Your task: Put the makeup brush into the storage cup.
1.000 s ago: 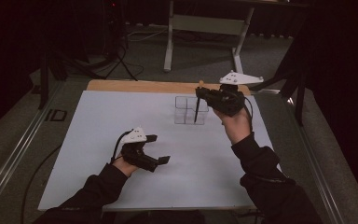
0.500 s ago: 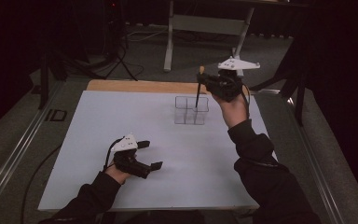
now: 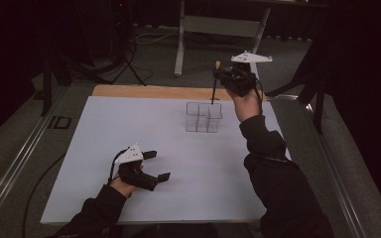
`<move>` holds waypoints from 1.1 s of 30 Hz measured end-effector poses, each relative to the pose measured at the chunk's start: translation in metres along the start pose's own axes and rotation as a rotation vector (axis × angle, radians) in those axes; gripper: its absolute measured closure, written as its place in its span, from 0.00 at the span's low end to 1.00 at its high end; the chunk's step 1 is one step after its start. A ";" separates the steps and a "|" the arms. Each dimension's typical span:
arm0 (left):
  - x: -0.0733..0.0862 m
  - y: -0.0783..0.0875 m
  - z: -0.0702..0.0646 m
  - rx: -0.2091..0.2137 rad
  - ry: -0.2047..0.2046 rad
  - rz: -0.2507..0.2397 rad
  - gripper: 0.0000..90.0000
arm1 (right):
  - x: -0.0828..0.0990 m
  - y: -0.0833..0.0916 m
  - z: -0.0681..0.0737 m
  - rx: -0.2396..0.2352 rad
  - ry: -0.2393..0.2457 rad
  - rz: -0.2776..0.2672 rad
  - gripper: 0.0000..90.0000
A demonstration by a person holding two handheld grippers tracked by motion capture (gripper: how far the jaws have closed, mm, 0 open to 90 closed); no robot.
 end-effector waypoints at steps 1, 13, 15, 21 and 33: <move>0.000 0.000 0.000 0.002 0.003 -0.002 0.01 | 0.001 -0.002 -0.001 0.001 -0.007 0.001 0.94; 0.002 -0.001 -0.001 0.004 -0.004 -0.001 0.01 | 0.020 -0.027 -0.007 0.023 -0.030 0.041 0.94; 0.002 0.000 -0.001 0.006 -0.002 -0.003 0.01 | 0.025 -0.030 -0.007 0.024 -0.032 0.049 0.94; 0.001 0.000 -0.001 0.010 -0.001 -0.009 0.01 | 0.037 -0.040 -0.007 0.027 -0.040 0.067 0.94; 0.002 -0.001 -0.002 0.019 -0.001 -0.006 0.01 | 0.068 -0.055 -0.008 0.041 -0.063 0.119 0.94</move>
Point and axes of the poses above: each handheld gripper's, and its own axes: y roughly backward along the jaws, x roughly out of its underside, z roughly to its left, the point moved 9 cm from there along -y, roughly forward along the jaws, and after that the axes turned 10 degrees about -z, right-handed, at the moved point
